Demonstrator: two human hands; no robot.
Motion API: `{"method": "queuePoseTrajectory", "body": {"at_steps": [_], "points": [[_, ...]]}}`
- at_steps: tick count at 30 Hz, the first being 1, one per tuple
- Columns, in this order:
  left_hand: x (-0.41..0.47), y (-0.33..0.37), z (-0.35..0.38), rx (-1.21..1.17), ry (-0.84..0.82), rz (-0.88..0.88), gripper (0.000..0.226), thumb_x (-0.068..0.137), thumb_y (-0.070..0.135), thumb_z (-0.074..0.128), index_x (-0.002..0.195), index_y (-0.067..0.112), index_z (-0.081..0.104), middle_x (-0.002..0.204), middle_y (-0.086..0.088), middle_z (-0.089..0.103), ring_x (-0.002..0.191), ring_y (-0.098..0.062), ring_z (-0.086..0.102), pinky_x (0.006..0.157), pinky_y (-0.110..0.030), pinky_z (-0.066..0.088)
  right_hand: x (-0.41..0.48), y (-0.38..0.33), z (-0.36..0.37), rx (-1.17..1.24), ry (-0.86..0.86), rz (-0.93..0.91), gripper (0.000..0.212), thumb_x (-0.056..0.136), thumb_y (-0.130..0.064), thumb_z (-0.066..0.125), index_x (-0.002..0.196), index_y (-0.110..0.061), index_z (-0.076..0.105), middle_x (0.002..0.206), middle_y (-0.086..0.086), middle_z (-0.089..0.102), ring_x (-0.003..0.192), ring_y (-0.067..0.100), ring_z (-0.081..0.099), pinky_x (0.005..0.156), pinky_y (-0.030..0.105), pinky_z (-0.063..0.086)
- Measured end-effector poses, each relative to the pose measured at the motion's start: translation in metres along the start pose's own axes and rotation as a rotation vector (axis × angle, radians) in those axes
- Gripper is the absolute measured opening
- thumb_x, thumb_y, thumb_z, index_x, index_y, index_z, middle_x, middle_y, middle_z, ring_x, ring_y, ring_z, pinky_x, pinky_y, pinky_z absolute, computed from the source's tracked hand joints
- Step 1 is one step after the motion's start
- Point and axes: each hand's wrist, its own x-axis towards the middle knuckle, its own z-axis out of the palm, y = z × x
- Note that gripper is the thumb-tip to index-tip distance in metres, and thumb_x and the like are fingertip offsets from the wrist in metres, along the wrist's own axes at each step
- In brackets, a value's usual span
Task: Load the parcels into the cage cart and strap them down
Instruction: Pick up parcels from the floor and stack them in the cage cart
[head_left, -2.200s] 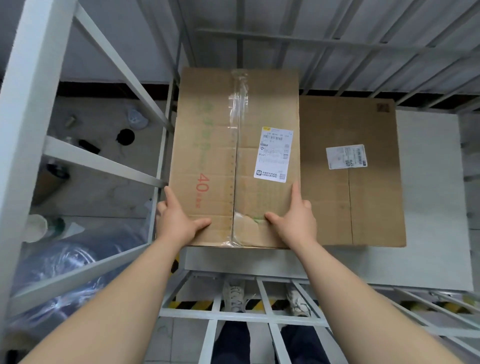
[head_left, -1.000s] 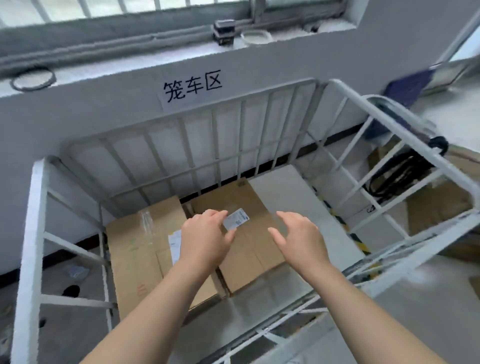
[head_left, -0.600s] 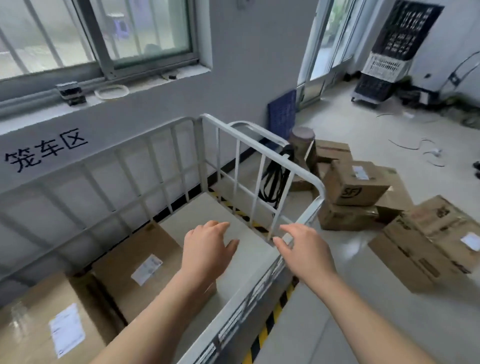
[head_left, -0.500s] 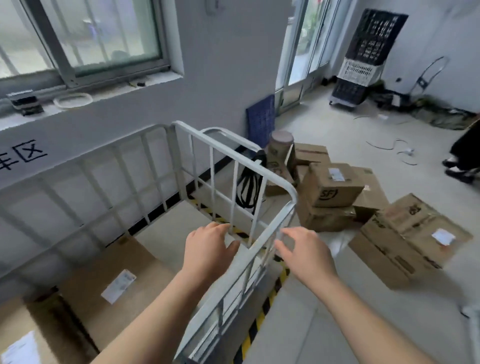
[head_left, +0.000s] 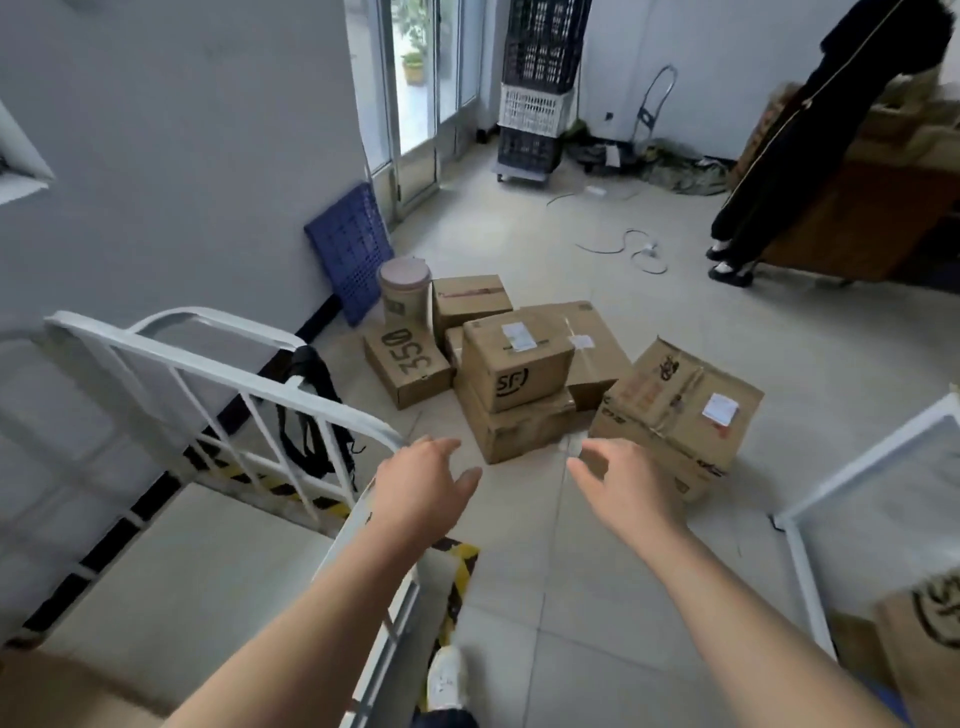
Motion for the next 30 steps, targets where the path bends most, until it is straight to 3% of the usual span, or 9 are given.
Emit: {"method": "queuePoseTrajectory", "body": {"at_steps": [15, 25, 30], "points": [[0.267, 0.104, 0.025, -0.071, -0.154, 0.017, 0.057, 0.090, 0.050, 0.055, 0.140, 0.024, 0.048, 0.132, 0.002, 0.059, 0.119, -0.019, 0.056, 0.098, -0.039, 0.048, 0.227, 0.077, -0.022, 0.027, -0.010, 0.265, 0.043, 0.092, -0.045, 0.053, 0.129, -0.023, 0.059, 0.128, -0.003, 0.061, 0.114, 0.017, 0.057, 0.091, 0.032, 0.049], [0.411, 0.167, 0.067, -0.084, -0.204, -0.143, 0.050, 0.090, 0.044, 0.057, 0.135, 0.022, 0.052, 0.126, -0.001, 0.062, 0.111, -0.021, 0.059, 0.093, -0.038, 0.052, 0.400, 0.144, -0.018, 0.016, -0.127, 0.221, 0.044, 0.093, -0.046, 0.050, 0.131, -0.026, 0.056, 0.128, -0.004, 0.061, 0.114, 0.018, 0.058, 0.089, 0.035, 0.052], [0.475, 0.207, 0.095, -0.065, -0.231, -0.136, 0.042, 0.092, 0.044, 0.055, 0.127, 0.021, 0.057, 0.120, -0.001, 0.064, 0.106, -0.020, 0.060, 0.088, -0.035, 0.051, 0.469, 0.191, -0.023, 0.013, -0.149, 0.239, 0.044, 0.093, -0.045, 0.052, 0.131, -0.025, 0.056, 0.128, -0.002, 0.061, 0.114, 0.017, 0.058, 0.089, 0.034, 0.053]]}}
